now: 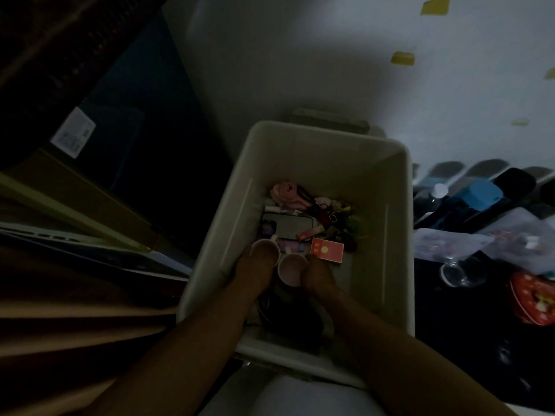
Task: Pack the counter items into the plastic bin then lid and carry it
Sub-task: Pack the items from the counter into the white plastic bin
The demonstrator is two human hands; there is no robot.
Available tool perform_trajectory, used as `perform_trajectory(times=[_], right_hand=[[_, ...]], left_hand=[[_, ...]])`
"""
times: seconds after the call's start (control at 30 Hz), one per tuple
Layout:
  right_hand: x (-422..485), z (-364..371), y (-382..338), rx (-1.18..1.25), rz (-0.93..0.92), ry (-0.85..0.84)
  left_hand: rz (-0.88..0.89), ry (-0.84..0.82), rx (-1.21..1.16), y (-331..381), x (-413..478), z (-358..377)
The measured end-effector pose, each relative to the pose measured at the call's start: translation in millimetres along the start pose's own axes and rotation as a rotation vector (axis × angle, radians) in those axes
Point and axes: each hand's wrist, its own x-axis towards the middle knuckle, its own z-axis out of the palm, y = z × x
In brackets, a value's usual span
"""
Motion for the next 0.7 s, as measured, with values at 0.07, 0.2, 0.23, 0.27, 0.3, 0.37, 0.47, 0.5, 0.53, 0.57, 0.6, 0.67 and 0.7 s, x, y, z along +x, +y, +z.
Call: perform_trajectory(times=[0.07, 0.2, 0.23, 0.27, 0.3, 0.37, 0.47, 0.5, 0.53, 0.57, 0.6, 0.67, 0.7], right_hand=[[-1, -1, -3, 0.025, -0.006, 0.008], [-2, -4, -8, 0.08, -0.027, 0.04], [-3, -6, -10, 0.099, -0.024, 0.041], [-2, -7, -10, 0.108, -0.015, 0.044], [-3, -7, -11, 0.115, -0.003, 0.043], [-3, -7, -12, 0.128, 0.018, 0.047], [-6, -6, -13, 0.165, 0.055, 0.046], [-7, -7, -14, 0.182, 0.061, 0.045], [-8, -7, -15, 0.201, 0.07, 0.032], [-11, -9, -17, 0.225, 0.075, 0.006], [-14, -10, -18, 0.25, 0.084, -0.014], [-18, -14, -20, 0.27, 0.099, -0.053], [-21, -16, -22, 0.272, 0.116, -0.063]], left_hand=[[0.023, -0.04, -0.013, 1, 0, 2], [0.084, -0.036, 0.002, -7, 14, -1], [0.083, -0.047, -0.051, -8, 15, -2], [0.095, -0.046, -0.047, -7, 21, 1], [0.092, -0.065, -0.052, -6, 17, 0], [0.079, -0.076, -0.021, -4, 17, 0], [0.072, -0.12, 0.077, -5, 24, 0], [0.048, -0.152, 0.1, -2, 25, -3], [0.039, -0.183, 0.12, 0, 30, -4], [0.003, -0.231, 0.129, 2, 30, -7], [-0.022, -0.284, 0.146, 4, 35, -8], [-0.015, -0.322, 0.204, 2, 41, -7], [0.02, -0.319, 0.236, 2, 39, -7]])
